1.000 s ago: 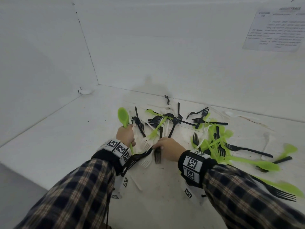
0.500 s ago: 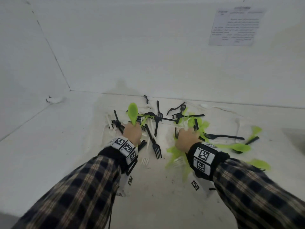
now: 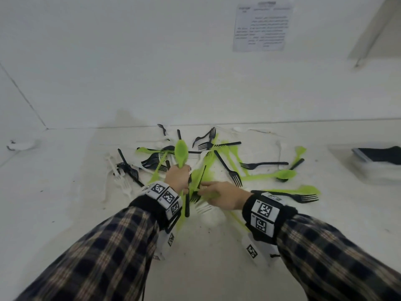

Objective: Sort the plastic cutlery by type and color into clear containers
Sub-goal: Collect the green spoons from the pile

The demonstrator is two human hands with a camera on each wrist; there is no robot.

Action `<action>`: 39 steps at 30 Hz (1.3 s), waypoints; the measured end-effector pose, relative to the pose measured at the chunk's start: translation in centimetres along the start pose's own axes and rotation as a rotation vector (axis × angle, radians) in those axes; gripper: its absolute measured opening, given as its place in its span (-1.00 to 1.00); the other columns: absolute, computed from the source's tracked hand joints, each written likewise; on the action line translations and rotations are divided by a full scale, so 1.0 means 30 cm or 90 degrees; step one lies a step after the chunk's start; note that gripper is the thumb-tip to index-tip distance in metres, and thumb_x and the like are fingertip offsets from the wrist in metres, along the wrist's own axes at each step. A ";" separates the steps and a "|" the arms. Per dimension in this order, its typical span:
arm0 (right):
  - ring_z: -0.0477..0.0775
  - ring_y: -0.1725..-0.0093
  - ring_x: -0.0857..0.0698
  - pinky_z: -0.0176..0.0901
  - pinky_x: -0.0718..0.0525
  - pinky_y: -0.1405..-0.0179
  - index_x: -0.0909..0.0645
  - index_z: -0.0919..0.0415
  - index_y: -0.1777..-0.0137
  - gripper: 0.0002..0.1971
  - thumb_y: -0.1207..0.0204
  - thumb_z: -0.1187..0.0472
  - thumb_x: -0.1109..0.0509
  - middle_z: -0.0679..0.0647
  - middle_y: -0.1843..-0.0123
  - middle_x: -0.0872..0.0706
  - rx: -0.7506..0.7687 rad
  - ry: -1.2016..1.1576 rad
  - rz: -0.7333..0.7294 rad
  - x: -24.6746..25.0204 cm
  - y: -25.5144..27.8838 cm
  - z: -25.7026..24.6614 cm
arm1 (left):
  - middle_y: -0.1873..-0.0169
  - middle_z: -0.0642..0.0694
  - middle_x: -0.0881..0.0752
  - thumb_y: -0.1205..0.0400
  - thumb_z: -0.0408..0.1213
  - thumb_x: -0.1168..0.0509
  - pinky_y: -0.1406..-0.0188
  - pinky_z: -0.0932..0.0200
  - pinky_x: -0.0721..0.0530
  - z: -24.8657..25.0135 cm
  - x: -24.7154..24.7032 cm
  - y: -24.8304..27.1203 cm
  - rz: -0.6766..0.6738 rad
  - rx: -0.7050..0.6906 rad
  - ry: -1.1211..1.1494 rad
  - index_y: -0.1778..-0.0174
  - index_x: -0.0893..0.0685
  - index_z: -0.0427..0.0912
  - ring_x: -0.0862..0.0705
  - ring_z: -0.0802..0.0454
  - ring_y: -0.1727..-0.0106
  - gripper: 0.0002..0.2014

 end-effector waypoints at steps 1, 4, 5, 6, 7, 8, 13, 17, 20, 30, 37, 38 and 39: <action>-0.04 -0.59 -0.30 -0.28 -0.24 -0.48 -0.53 0.08 -0.43 -0.55 -0.55 0.35 -0.26 0.05 -0.63 -0.29 0.000 0.009 0.004 0.001 0.006 0.012 | 0.14 -0.48 -0.54 -0.60 -0.22 -0.17 0.21 -0.25 -0.66 -0.002 0.000 0.006 -0.040 0.012 -0.009 0.09 -0.58 -0.25 -0.58 -0.33 0.35 -0.83; 0.09 -0.58 -0.30 0.01 -0.25 -0.56 -0.54 -0.04 -0.40 -0.58 -0.55 0.26 -0.25 -0.02 -0.63 -0.26 -0.061 0.083 0.036 0.008 0.019 0.047 | 0.20 -0.19 -0.65 -0.70 -0.29 -0.11 0.69 0.31 -0.38 -0.007 -0.015 0.024 -0.137 0.053 -0.030 -0.16 -0.44 -0.33 -0.40 -0.02 0.55 -0.80; 0.14 -0.59 -0.25 0.10 -0.20 -0.57 -0.53 -0.10 -0.39 -0.58 -0.56 0.23 -0.24 -0.04 -0.64 -0.23 -0.098 0.103 0.050 0.012 0.023 0.061 | 0.17 -0.15 -0.66 -0.71 -0.31 -0.09 0.72 0.35 -0.33 -0.007 -0.022 0.027 -0.143 0.061 -0.032 -0.18 -0.40 -0.33 -0.38 0.02 0.55 -0.80; 0.16 -0.60 -0.20 0.15 -0.16 -0.57 -0.51 -0.12 -0.40 -0.58 -0.57 0.22 -0.22 -0.05 -0.65 -0.19 -0.132 0.116 0.060 0.016 0.027 0.077 | 0.11 -0.14 -0.67 -0.71 -0.32 -0.08 0.73 0.35 -0.33 -0.003 -0.030 0.025 -0.141 0.061 -0.037 -0.16 -0.40 -0.35 -0.40 0.02 0.56 -0.81; 0.17 -0.61 -0.17 0.16 -0.15 -0.57 -0.48 -0.12 -0.42 -0.56 -0.57 0.23 -0.21 -0.04 -0.66 -0.15 -0.154 0.121 0.066 0.021 0.029 0.094 | 0.05 -0.15 -0.67 -0.71 -0.33 -0.07 0.73 0.34 -0.34 0.003 -0.037 0.021 -0.129 0.051 -0.043 -0.17 -0.40 -0.36 -0.45 0.01 0.57 -0.81; 0.17 -0.62 -0.15 0.13 -0.15 -0.58 -0.45 -0.08 -0.45 -0.54 -0.57 0.26 -0.21 -0.02 -0.68 -0.10 -0.164 0.114 0.064 0.025 0.031 0.109 | 0.01 -0.15 -0.66 -0.70 -0.33 -0.06 0.73 0.32 -0.36 0.007 -0.044 0.015 -0.105 0.042 -0.043 -0.21 -0.40 -0.36 -0.50 -0.01 0.56 -0.78; 0.16 -0.50 -0.38 -0.07 -0.39 -0.45 -0.56 0.15 -0.34 -0.61 -0.56 0.40 -0.16 0.14 -0.49 -0.42 -0.182 -0.009 0.235 0.077 0.061 0.182 | 0.00 -0.20 -0.68 -0.70 -0.28 -0.08 0.55 0.19 -0.48 0.026 -0.060 -0.010 0.055 -0.020 -0.034 0.03 -0.46 -0.27 -0.60 -0.09 0.50 -0.87; 0.18 -0.18 -0.53 -0.03 -0.56 -0.09 -0.44 0.16 -0.32 -0.64 -0.55 0.36 -0.11 0.19 -0.27 -0.51 -0.381 0.025 0.294 0.162 0.121 0.285 | -0.02 -0.34 -0.70 -0.71 -0.05 -0.10 0.03 -0.05 -0.68 0.055 -0.083 -0.011 0.154 -0.073 -0.096 -0.17 -0.54 -0.35 -0.70 -0.32 0.03 -0.61; 0.18 -0.24 -0.57 -0.09 -0.54 -0.17 -0.40 0.08 -0.46 -0.56 -0.59 0.33 -0.09 0.21 -0.37 -0.54 -0.366 -0.012 0.167 0.184 0.137 0.359 | -0.17 -0.34 -0.65 -0.71 0.04 -0.08 -0.24 -0.07 -0.58 0.077 -0.114 0.010 0.145 -0.070 -0.107 -0.28 -0.52 -0.36 -0.63 -0.33 -0.19 -0.50; 0.25 -0.15 -0.61 -0.09 -0.57 -0.04 -0.48 0.32 -0.27 -0.72 -0.59 0.28 -0.18 0.28 -0.24 -0.55 -0.361 -0.084 0.262 0.176 0.150 0.353 | 0.20 -0.33 -0.65 -0.69 0.01 -0.12 -0.05 -0.17 -0.66 0.104 -0.277 0.109 0.128 -0.107 -0.032 0.13 -0.50 -0.15 -0.66 -0.37 0.08 -0.71; 0.19 0.00 -0.57 -0.10 -0.51 0.11 -0.27 0.32 -0.40 -0.63 -0.60 0.42 -0.12 0.35 -0.22 -0.61 -0.324 -0.368 0.451 0.270 0.249 0.452 | 0.06 -0.40 -0.67 -0.67 -0.04 -0.15 -0.19 -0.18 -0.64 0.126 -0.404 0.171 0.097 -0.112 -0.036 0.09 -0.51 -0.15 -0.65 -0.37 -0.16 -0.77; 0.18 -0.01 -0.56 -0.12 -0.49 0.10 -0.29 0.31 -0.41 -0.63 -0.60 0.40 -0.12 0.31 -0.23 -0.59 -0.332 -0.356 0.437 0.275 0.270 0.470 | 0.08 -0.41 -0.66 -0.68 -0.05 -0.14 -0.17 -0.16 -0.63 0.127 -0.421 0.176 0.098 -0.114 -0.036 0.09 -0.53 -0.17 -0.65 -0.38 -0.15 -0.75; 0.16 0.01 -0.54 -0.14 -0.47 0.10 -0.33 0.30 -0.40 -0.65 -0.62 0.35 -0.11 0.27 -0.21 -0.58 -0.339 -0.336 0.417 0.276 0.292 0.486 | 0.10 -0.42 -0.65 -0.68 -0.05 -0.14 -0.16 -0.16 -0.62 0.129 -0.437 0.183 0.099 -0.112 -0.034 0.07 -0.57 -0.21 -0.64 -0.39 -0.15 -0.73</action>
Point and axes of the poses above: each hand's wrist, its own y-axis away from the middle knuckle, its own x-axis out of the back of the hand, z = x × y, the point moved 1 cm from there along -y, towards the middle knuckle
